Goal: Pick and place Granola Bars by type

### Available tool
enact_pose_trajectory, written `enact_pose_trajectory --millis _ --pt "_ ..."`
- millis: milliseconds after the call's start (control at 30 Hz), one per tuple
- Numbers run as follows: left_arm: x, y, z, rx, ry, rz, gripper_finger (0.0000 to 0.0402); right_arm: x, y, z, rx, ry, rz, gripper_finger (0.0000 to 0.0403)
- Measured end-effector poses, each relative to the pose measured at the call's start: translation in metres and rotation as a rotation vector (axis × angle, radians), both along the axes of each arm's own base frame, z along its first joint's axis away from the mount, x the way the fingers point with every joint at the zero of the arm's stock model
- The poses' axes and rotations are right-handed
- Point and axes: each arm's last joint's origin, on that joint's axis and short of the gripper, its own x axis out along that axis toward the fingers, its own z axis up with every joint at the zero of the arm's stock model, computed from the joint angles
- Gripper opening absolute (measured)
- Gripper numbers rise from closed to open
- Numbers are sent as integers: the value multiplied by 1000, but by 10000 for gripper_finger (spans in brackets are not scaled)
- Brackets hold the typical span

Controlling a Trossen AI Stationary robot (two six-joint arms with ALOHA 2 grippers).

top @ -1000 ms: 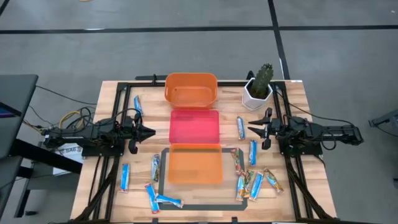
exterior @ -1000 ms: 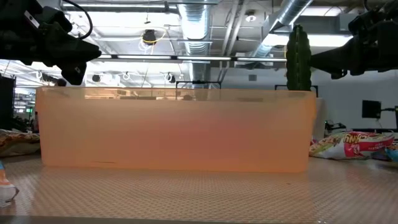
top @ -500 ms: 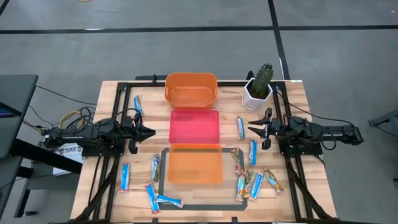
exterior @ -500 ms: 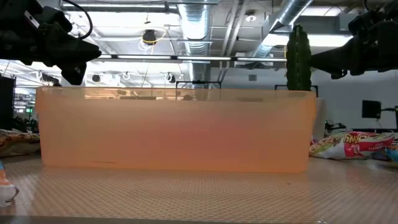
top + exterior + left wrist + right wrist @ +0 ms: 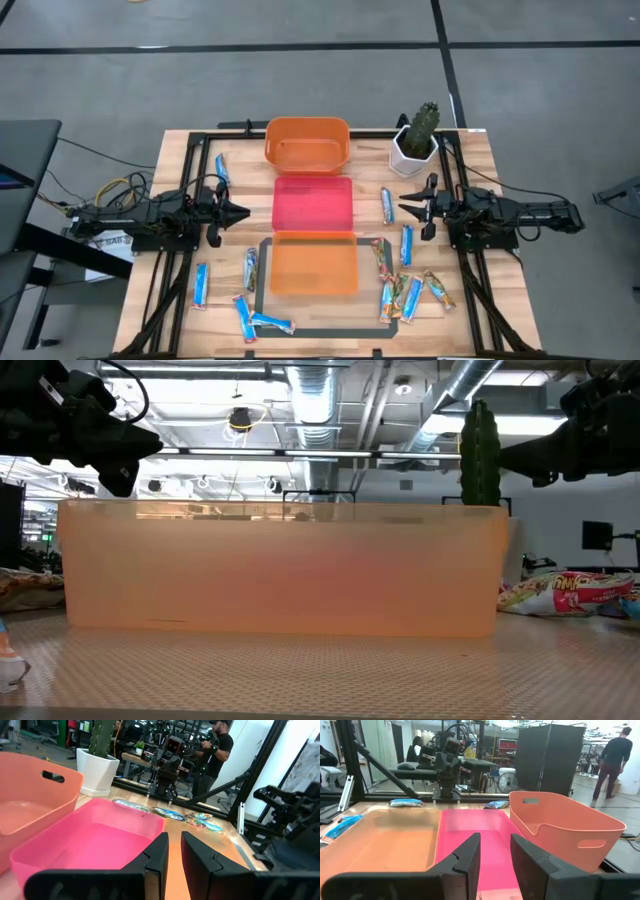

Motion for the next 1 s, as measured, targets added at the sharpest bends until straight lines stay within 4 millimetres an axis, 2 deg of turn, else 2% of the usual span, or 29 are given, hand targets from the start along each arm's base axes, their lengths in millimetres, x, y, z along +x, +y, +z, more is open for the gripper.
enact_pose_trajectory --millis 200,267,467,667,800,1000 --pt "0 -2 2 -331 -11 -88 44 0 0 0 0 0 0 102" --pt "0 -2 2 -381 -10 -88 44 0 0 0 0 0 0 102" --pt "0 -2 1 -380 -9 -69 44 0 0 0 0 0 0 102" --pt "0 -2 2 -293 -17 -73 44 0 0 0 0 0 0 102" --pt "0 0 3 -260 -10 -1 44 0 0 0 0 0 1 102" --pt "2 4 27 -162 62 143 44 0 0 0 0 0 0 102"
